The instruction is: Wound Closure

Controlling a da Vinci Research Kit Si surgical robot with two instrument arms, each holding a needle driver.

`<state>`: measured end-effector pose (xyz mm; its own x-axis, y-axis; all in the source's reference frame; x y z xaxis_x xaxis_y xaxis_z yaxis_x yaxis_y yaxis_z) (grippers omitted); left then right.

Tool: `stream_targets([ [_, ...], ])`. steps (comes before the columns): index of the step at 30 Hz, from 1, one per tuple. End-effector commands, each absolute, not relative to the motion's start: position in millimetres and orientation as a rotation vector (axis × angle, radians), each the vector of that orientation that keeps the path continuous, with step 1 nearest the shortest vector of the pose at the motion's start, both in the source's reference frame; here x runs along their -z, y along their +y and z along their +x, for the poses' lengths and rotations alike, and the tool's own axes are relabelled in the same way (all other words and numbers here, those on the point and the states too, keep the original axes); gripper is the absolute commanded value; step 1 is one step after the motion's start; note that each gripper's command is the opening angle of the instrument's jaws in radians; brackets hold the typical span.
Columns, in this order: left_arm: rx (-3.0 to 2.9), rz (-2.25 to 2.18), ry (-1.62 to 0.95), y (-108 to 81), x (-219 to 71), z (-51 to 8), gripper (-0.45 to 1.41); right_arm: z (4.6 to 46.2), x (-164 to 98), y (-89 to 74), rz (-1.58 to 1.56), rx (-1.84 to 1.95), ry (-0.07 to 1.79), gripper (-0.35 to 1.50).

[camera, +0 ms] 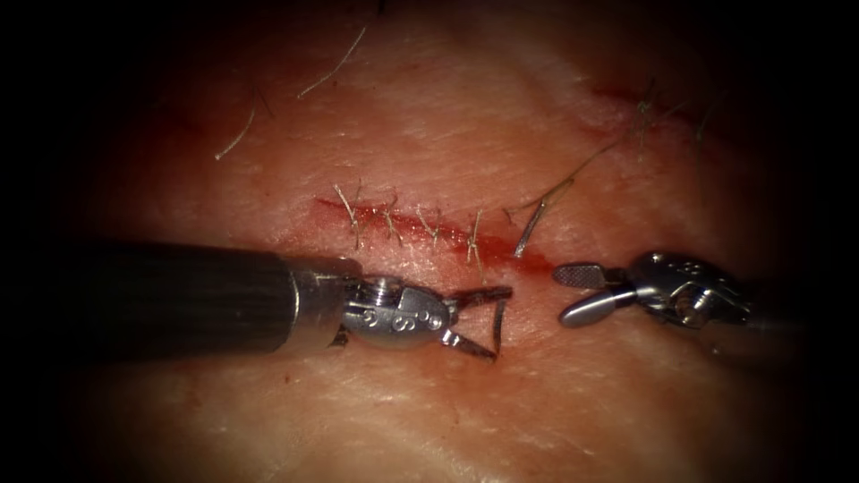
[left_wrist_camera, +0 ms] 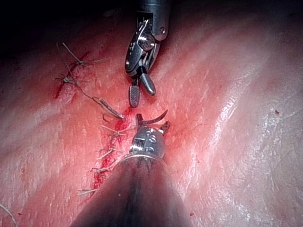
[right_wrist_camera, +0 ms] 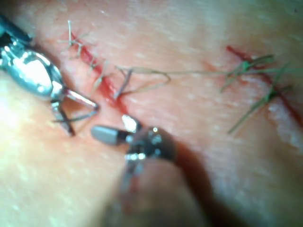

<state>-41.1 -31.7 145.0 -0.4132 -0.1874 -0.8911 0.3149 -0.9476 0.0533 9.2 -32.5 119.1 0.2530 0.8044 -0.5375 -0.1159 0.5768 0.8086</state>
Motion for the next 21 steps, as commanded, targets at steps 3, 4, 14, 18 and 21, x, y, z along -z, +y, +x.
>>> stream_targets([
  [3,2.409,1.497,0.178,-31.9,-146.0,-41.8,0.63,10.3,-120.0,-33.0,0.735,-0.704,1.153,1.26],
  [4,2.408,1.497,0.178,-32.0,-146.1,-41.8,0.63,10.4,-120.0,-33.0,0.735,-0.704,1.153,1.26],
  [14,2.464,1.529,0.273,-32.7,-145.7,-41.6,-0.45,10.3,-120.0,-33.0,0.736,-0.704,1.156,1.25],
  [18,2.535,1.579,0.456,-32.5,-144.4,-41.5,-0.45,10.0,-120.0,-33.1,0.74,-0.702,1.162,1.25],
  [21,2.539,1.632,0.541,-32.2,-142.5,-41.5,-0.45,10.0,-120.0,-33.1,0.739,-0.704,1.168,1.23],
])
